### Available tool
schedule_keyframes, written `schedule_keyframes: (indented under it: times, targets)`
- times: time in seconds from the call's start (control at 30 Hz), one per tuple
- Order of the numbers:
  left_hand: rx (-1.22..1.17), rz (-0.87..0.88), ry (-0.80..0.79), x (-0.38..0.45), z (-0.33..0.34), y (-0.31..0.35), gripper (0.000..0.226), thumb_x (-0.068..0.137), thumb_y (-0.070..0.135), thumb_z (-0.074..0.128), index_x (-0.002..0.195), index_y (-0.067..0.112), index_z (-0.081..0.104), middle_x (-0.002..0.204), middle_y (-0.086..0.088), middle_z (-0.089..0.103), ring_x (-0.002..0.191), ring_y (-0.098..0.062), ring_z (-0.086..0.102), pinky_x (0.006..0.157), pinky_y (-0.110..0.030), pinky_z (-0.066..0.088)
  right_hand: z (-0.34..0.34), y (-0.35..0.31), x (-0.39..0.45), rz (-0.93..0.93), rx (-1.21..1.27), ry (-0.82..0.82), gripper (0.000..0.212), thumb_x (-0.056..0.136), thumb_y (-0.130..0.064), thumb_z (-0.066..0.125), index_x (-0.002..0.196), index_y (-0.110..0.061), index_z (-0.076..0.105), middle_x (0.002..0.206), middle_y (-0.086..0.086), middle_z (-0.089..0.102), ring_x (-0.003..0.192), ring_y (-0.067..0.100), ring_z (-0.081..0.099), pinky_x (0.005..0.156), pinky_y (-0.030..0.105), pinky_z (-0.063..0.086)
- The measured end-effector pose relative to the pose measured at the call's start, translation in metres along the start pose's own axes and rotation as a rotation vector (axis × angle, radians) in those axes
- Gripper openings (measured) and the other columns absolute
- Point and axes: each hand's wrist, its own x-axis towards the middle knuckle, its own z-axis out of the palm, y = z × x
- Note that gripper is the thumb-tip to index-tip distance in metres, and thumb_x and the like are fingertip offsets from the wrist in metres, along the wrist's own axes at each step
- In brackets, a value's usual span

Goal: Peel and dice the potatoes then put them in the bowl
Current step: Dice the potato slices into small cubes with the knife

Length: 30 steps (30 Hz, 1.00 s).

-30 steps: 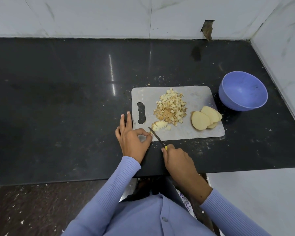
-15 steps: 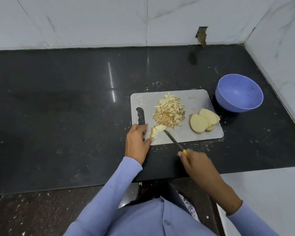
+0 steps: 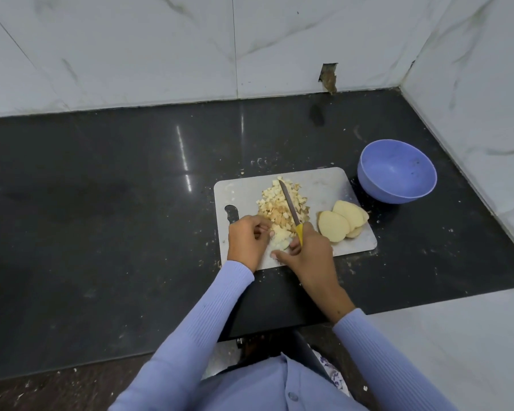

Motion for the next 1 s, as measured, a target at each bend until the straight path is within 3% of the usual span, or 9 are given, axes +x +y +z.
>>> schedule_keyframes:
  times: [0.17, 0.37, 0.43, 0.53, 0.63, 0.73, 0.83, 1.0]
  targets:
    - [-0.096, -0.007, -0.060, 0.005, -0.012, 0.001, 0.028, 0.085, -0.006, 0.059, 0.096, 0.015, 0.073, 0.094, 0.004, 0.071, 0.085, -0.005, 0.066, 0.081, -0.012, 0.050, 0.006, -0.007, 0.017, -0.055, -0.016, 0.168, 0.032, 0.083, -0.021, 0.072, 0.101, -0.008, 0.049, 0.081, 0.004, 0.064, 0.073, 0.018, 0.060, 0.063, 0.030, 0.046]
    - [-0.064, 0.141, -0.006, 0.007, -0.019, 0.010, 0.028, 0.086, -0.002, 0.062, 0.094, 0.021, 0.074, 0.098, 0.010, 0.070, 0.085, -0.002, 0.062, 0.076, -0.013, 0.049, -0.011, -0.007, 0.040, -0.086, 0.041, 0.249, 0.018, 0.092, -0.019, 0.061, 0.086, -0.011, 0.046, 0.077, 0.009, 0.065, 0.069, 0.023, 0.060, 0.056, 0.036, 0.045]
    - [0.010, 0.193, -0.004, 0.010, -0.018, 0.012, 0.024, 0.087, 0.004, 0.063, 0.099, 0.022, 0.073, 0.102, 0.010, 0.069, 0.088, -0.003, 0.061, 0.078, -0.015, 0.049, -0.018, -0.010, 0.047, -0.128, 0.068, 0.235, 0.012, 0.092, -0.013, 0.058, 0.084, -0.010, 0.050, 0.082, 0.010, 0.070, 0.073, 0.024, 0.064, 0.058, 0.032, 0.046]
    - [0.088, 0.249, 0.006, 0.017, -0.014, 0.019, 0.020, 0.087, 0.010, 0.066, 0.103, 0.020, 0.073, 0.104, 0.005, 0.069, 0.096, -0.010, 0.060, 0.085, -0.023, 0.048, -0.030, -0.014, 0.058, -0.139, 0.168, 0.224, 0.027, 0.084, -0.003, 0.065, 0.075, -0.021, 0.047, 0.084, -0.001, 0.073, 0.078, 0.015, 0.067, 0.066, 0.024, 0.049]
    - [0.166, 0.273, 0.016, 0.021, -0.011, 0.027, 0.020, 0.086, 0.010, 0.067, 0.103, 0.019, 0.072, 0.105, 0.002, 0.068, 0.103, -0.014, 0.056, 0.088, -0.030, 0.047, -0.043, -0.016, 0.068, -0.110, 0.214, 0.242, 0.026, 0.074, -0.007, 0.078, 0.071, -0.015, 0.053, 0.072, -0.004, 0.068, 0.069, 0.010, 0.065, 0.066, 0.025, 0.051]
    - [0.257, 0.337, 0.006, 0.025, -0.003, 0.034, 0.020, 0.084, 0.011, 0.068, 0.102, 0.019, 0.073, 0.104, 0.003, 0.069, 0.102, -0.016, 0.055, 0.087, -0.030, 0.047, -0.061, -0.012, 0.078, -0.068, 0.274, 0.177, 0.029, 0.085, -0.001, 0.065, 0.069, -0.017, 0.047, 0.076, 0.001, 0.069, 0.069, 0.012, 0.068, 0.064, 0.031, 0.057]
    - [0.324, 0.391, -0.079, 0.027, 0.013, 0.044, 0.026, 0.081, 0.027, 0.074, 0.106, 0.020, 0.072, 0.106, 0.004, 0.069, 0.103, -0.018, 0.056, 0.088, -0.034, 0.045, -0.084, 0.007, 0.082, -0.006, 0.273, 0.088, 0.021, 0.088, 0.008, 0.051, 0.075, -0.010, 0.050, 0.088, 0.005, 0.071, 0.074, 0.012, 0.070, 0.066, 0.031, 0.059]
    - [0.522, 0.350, -0.269, 0.021, 0.051, 0.071, 0.070, 0.066, 0.065, 0.070, 0.125, 0.029, 0.060, 0.114, 0.005, 0.062, 0.108, -0.017, 0.045, 0.087, -0.032, 0.030, -0.111, 0.047, 0.069, 0.021, 0.236, 0.143, 0.022, 0.082, -0.005, 0.070, 0.070, -0.006, 0.052, 0.076, -0.002, 0.070, 0.069, 0.009, 0.066, 0.068, 0.030, 0.055]
